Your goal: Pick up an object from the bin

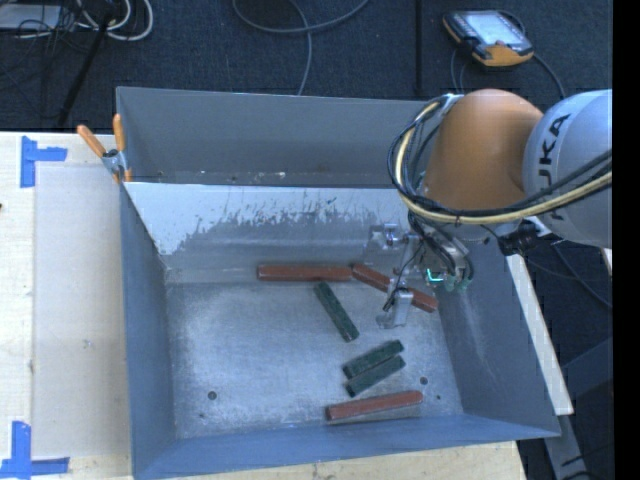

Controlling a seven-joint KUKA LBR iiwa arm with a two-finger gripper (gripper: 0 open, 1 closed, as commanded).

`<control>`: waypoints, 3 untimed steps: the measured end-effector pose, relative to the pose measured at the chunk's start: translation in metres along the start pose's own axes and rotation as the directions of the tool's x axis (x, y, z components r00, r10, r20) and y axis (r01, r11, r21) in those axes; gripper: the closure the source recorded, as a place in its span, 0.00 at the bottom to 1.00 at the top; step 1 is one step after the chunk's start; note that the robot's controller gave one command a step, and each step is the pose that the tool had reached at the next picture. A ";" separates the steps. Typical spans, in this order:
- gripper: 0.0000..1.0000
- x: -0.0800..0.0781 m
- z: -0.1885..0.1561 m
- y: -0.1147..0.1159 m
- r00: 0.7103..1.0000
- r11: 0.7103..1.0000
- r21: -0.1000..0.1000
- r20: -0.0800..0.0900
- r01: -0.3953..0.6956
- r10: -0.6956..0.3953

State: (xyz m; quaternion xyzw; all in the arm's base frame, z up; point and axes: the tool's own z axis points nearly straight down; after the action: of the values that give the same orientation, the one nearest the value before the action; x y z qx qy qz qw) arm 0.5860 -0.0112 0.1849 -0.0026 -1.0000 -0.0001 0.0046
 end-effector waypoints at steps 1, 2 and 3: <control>0.00 -0.002 -0.004 0.000 1.000 1.000 0.000 0.008 0.000 0.000; 0.00 0.036 0.054 -0.015 0.999 0.999 -0.001 0.012 -0.040 0.040; 0.00 0.027 0.110 -0.020 0.989 0.989 -0.002 0.009 -0.150 0.150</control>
Offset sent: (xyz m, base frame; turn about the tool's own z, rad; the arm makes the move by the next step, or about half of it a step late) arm -0.0618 -0.0263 -0.0928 0.0777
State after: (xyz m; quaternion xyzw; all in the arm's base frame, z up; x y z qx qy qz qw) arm 0.5582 -0.0306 0.0747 -0.0780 -0.9970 -0.0003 -0.0002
